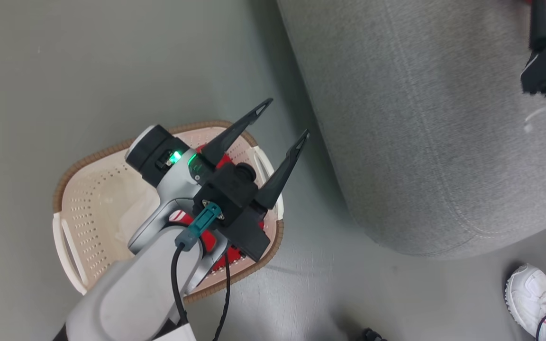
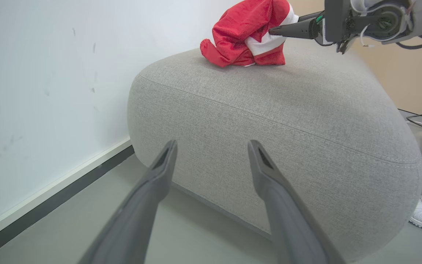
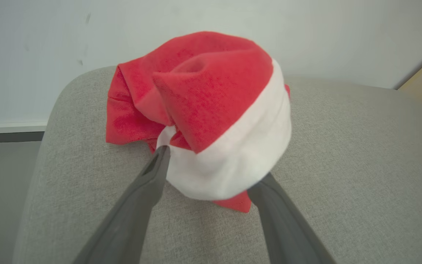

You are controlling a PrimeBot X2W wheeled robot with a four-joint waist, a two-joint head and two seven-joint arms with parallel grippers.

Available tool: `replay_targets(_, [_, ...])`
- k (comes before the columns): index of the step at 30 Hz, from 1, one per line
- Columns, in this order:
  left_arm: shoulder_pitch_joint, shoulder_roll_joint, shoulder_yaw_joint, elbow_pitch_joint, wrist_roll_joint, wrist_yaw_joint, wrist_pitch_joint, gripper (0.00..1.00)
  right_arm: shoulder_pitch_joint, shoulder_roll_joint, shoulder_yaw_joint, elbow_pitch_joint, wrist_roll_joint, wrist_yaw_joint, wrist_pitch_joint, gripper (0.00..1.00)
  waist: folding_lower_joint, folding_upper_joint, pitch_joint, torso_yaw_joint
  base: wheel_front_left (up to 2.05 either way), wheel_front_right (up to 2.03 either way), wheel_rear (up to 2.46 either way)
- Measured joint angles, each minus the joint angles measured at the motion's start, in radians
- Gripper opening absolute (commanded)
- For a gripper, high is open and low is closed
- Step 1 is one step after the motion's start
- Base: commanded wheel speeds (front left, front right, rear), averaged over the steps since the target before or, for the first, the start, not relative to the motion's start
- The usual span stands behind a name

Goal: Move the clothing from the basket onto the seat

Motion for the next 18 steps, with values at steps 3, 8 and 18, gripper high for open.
replay_targets(3, [0.016,-0.008,0.002,0.022,-0.011,0.003,-0.019,1.0,0.044,0.0,0.002,-0.015,-0.012,0.004,0.0,1.0,0.0,0.0,-0.025,-0.006,0.0,0.0,0.0])
replay_targets(8, [0.045,-0.017,0.008,0.058,-0.022,0.009,-0.044,1.0,0.117,-0.001,0.006,-0.047,-0.032,0.004,0.0,1.0,-0.0002,-0.0002,-0.077,-0.012,0.0,0.0,0.0])
replay_targets(18, [0.103,-0.056,0.028,0.133,-0.069,0.036,-0.098,1.0,0.209,-0.004,0.004,-0.147,-0.057,0.004,0.0,1.0,-0.0003,-0.0002,-0.198,-0.011,0.0,0.0,0.0])
